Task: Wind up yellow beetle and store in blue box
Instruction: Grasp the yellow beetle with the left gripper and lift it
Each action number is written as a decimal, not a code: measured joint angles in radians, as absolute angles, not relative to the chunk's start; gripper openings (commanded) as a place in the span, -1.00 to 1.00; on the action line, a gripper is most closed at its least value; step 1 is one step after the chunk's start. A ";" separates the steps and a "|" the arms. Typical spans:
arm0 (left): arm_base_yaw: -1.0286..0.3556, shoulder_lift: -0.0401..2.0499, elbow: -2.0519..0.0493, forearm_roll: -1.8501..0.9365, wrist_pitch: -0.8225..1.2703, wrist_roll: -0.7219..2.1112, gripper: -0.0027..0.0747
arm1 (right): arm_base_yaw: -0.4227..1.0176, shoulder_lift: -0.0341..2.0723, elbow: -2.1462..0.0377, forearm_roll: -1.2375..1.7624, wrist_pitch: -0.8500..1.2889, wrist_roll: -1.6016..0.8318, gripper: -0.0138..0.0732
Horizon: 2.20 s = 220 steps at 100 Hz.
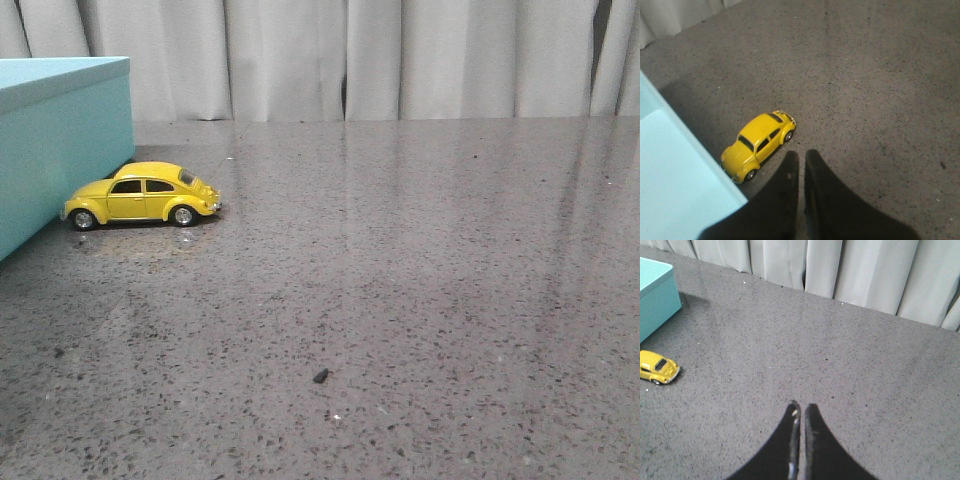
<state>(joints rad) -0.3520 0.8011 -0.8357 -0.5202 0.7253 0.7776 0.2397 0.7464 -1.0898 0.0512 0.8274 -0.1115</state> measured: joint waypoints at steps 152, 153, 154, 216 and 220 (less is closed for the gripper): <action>-0.539 1.738 -1.406 -0.025 0.956 0.943 0.13 | 0.240 0.565 -0.944 0.049 0.811 -0.115 -0.80; -0.539 1.738 -1.406 -0.025 0.954 0.943 0.13 | 0.240 0.565 -0.944 0.049 0.811 -0.115 -0.80; -0.539 1.742 -1.406 -0.027 0.954 0.943 0.13 | 0.240 0.565 -0.944 0.049 0.811 -0.115 -0.80; -0.539 1.754 -1.414 -0.030 0.952 0.948 -0.61 | 0.240 0.565 -0.942 0.049 0.811 -0.115 -0.80; -0.539 1.754 -1.422 -0.030 0.965 0.948 -0.61 | 0.240 0.565 -0.942 0.049 0.811 -0.115 -0.80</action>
